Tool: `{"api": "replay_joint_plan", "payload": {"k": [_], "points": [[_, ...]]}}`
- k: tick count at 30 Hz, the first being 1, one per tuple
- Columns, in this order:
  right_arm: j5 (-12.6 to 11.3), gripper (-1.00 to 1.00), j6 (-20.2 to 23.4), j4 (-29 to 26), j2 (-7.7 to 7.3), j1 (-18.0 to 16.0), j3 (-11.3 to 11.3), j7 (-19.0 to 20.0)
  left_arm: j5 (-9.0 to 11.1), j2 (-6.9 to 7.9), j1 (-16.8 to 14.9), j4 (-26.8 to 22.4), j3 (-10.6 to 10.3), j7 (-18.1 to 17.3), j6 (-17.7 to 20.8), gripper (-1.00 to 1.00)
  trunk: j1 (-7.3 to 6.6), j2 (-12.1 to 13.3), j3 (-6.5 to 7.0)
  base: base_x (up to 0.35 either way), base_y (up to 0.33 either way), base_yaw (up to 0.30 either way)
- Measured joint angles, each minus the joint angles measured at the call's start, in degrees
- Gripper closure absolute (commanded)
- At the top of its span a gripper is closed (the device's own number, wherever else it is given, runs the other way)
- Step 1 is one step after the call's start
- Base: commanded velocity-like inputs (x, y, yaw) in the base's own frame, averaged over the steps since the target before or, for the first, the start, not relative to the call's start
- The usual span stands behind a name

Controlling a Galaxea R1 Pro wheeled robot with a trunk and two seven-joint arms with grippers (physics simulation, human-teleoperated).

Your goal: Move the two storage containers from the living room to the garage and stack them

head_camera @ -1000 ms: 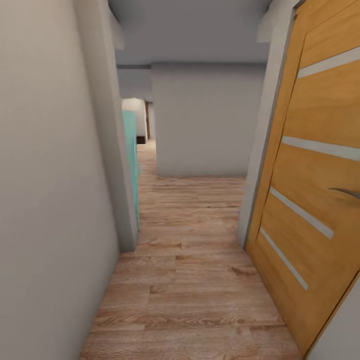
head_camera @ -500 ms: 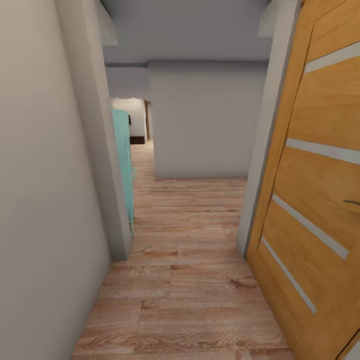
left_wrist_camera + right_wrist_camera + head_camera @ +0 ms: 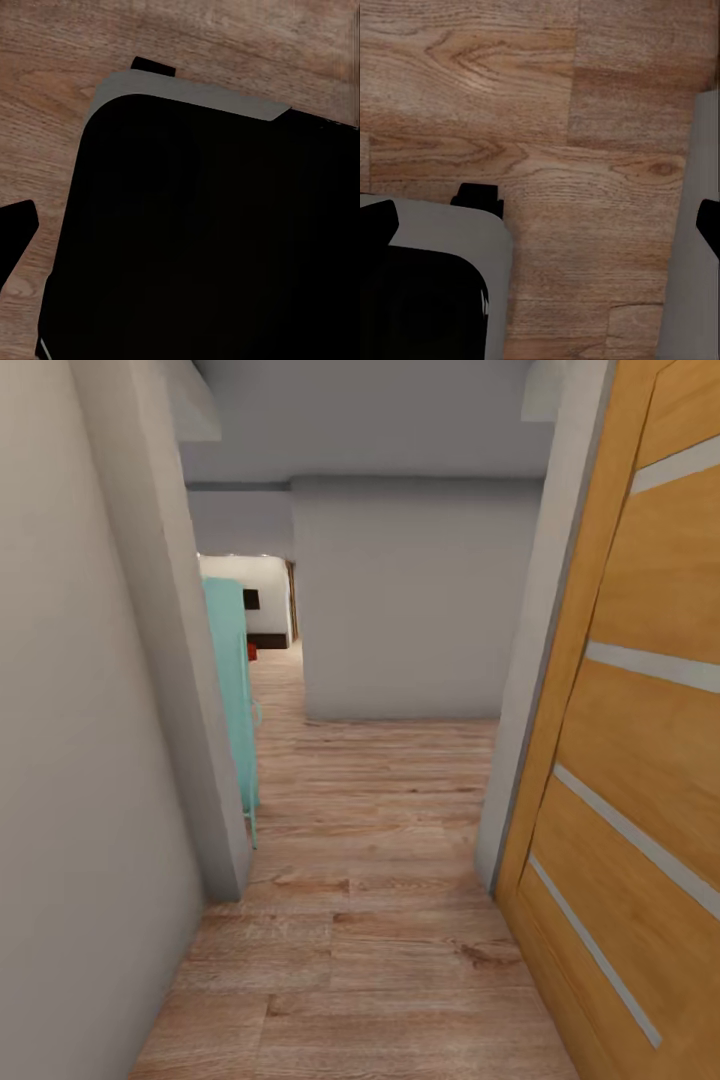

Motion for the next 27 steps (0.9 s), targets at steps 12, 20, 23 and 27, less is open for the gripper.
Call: {"api": "replay_joint_plan", "payload": {"k": [12,20,23,27], "points": [[0.0,-1.0,0.0,0.0,-0.03,0.0,0.0,0.0,0.1,0.11,0.0,0.0,0.1,-0.2,0.0,-1.0,0.0,0.0,0.0,0.326,-0.001,0.0],[0.1,-1.0,-0.1,0.0,-0.01,0.0,0.0,0.0,0.1,0.11,0.0,0.1,0.1,-0.2,0.1,-1.0,0.0,0.0,0.0,0.326,0.0,0.0],[0.1,-1.0,-0.1,0.0,0.0,0.0,0.0,0.0,0.1,0.11,0.0,0.1,0.1,-0.2,0.1,-1.0,0.0,0.0,0.0,0.326,0.0,0.0],[0.1,-1.0,-0.1,0.0,0.03,0.0,0.0,0.0,0.1,0.07,0.0,0.1,0.1,-0.2,0.0,-1.0,0.0,0.0,0.0,0.326,0.0,0.0]]}}
